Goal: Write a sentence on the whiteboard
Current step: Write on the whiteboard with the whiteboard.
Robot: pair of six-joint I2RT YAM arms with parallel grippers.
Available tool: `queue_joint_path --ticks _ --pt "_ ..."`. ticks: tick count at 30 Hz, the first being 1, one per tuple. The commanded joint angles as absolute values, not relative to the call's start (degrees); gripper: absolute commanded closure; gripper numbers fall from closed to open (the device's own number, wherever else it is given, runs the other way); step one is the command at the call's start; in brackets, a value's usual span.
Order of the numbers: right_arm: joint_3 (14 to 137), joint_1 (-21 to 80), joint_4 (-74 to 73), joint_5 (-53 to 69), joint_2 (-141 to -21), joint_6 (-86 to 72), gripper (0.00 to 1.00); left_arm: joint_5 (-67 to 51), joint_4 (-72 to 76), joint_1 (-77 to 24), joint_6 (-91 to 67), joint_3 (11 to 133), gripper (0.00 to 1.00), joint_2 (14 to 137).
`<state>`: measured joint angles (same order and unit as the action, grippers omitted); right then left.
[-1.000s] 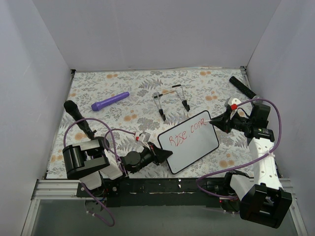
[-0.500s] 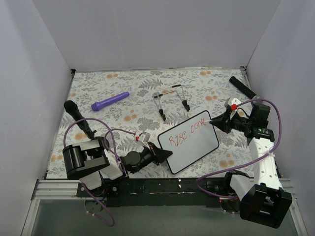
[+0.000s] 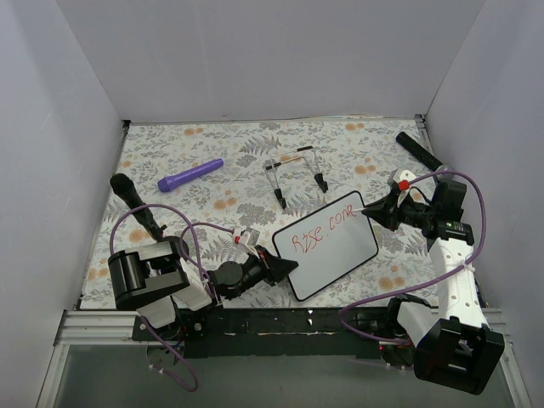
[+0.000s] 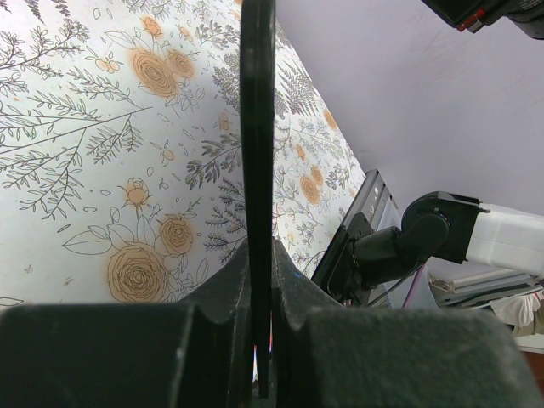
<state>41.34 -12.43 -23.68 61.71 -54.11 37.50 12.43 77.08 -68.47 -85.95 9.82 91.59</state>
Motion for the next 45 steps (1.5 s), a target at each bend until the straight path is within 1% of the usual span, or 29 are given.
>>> queue_joint_path --ticks 1,20,28,33,38,45 --pt "40.87 -12.75 -23.55 63.37 -53.96 37.88 0.99 11.6 88.68 -68.91 -83.41 8.35 1.0 91.76" --pt "40.87 -12.74 -23.38 62.58 -53.26 38.06 0.99 10.9 88.33 -68.82 -83.67 8.79 1.0 91.76" --pt "42.97 -13.09 -24.95 59.94 -53.61 39.28 0.99 10.72 88.59 -68.82 -83.67 8.53 1.0 91.67" --pt "45.61 -14.85 -28.03 57.05 -55.01 42.97 0.99 10.2 89.03 -68.82 -83.5 8.44 1.0 91.84" --pt "47.46 -18.37 -32.6 58.1 -58.0 47.45 0.99 10.02 88.77 -68.82 -83.5 8.61 1.0 91.93" --pt "45.97 -17.14 -30.32 57.83 -59.67 47.99 0.99 9.23 87.89 -68.82 -83.76 9.75 1.0 92.72"
